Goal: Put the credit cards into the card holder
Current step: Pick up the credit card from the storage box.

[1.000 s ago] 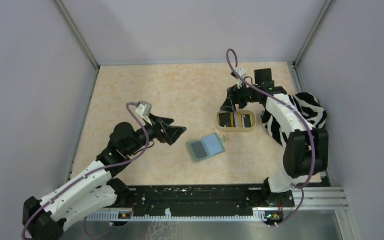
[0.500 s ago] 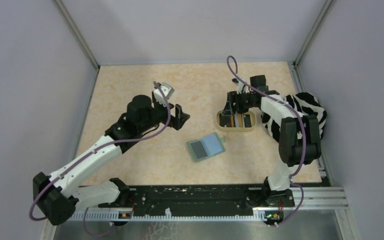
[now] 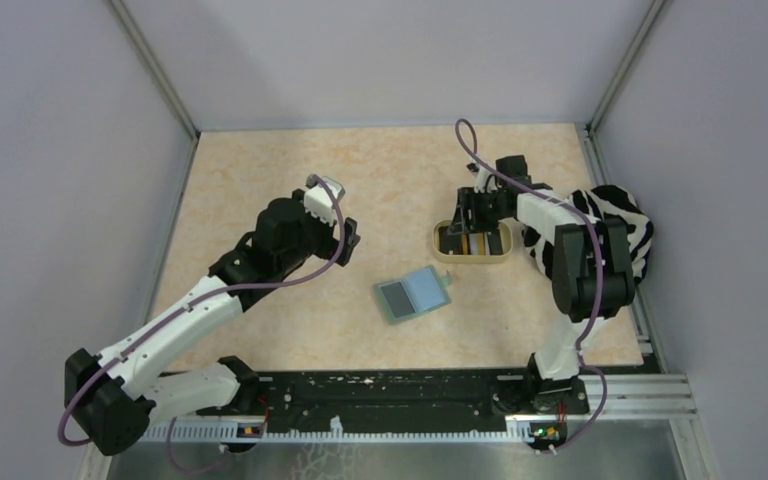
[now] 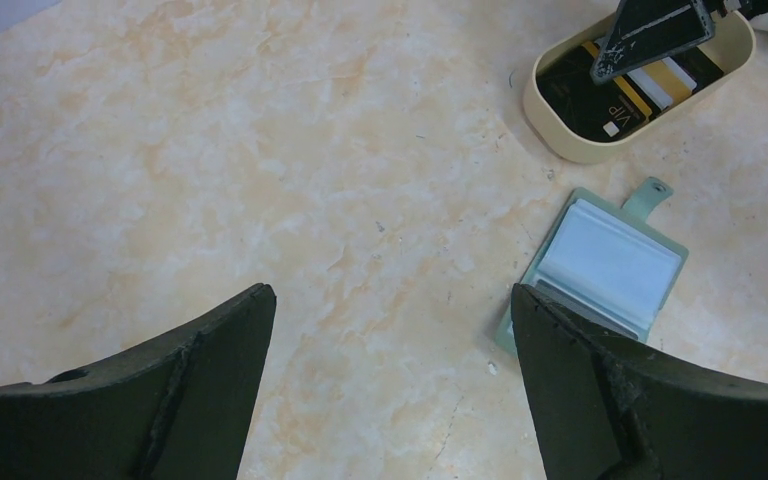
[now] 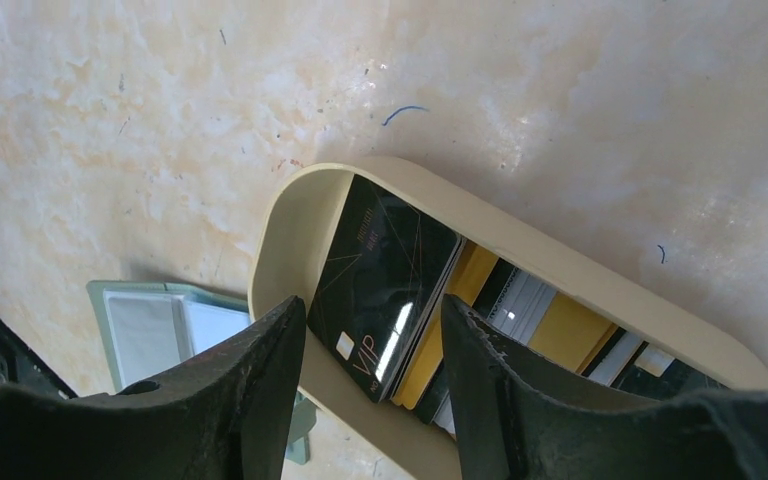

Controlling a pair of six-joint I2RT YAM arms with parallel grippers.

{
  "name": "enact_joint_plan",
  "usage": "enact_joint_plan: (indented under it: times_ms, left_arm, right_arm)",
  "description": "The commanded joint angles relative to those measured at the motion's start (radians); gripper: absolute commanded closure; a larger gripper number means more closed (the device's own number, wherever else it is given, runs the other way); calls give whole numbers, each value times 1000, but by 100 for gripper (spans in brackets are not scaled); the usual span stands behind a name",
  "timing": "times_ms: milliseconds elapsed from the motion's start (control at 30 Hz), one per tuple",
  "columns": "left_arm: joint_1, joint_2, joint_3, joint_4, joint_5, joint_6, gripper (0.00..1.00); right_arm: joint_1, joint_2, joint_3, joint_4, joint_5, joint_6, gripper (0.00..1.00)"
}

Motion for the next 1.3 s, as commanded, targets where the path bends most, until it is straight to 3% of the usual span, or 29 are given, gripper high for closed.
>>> enact_joint_plan:
  times_ms: [0, 533, 767, 1267]
  left_arm:
    - [2, -9, 3, 9, -15, 36, 7]
    - [3, -7, 1, 9, -2, 49, 5]
    - [3, -11, 1, 7, -2, 49, 4]
    - [3, -10, 1, 8, -5, 49, 2]
  right_arm:
    - [-4, -1, -8, 36, 10, 35, 48]
    - [-27, 42, -27, 72, -96, 145, 50]
    - [-45, 28, -34, 93, -194, 168, 60]
    - [-48, 17, -45, 123, -324, 197, 62]
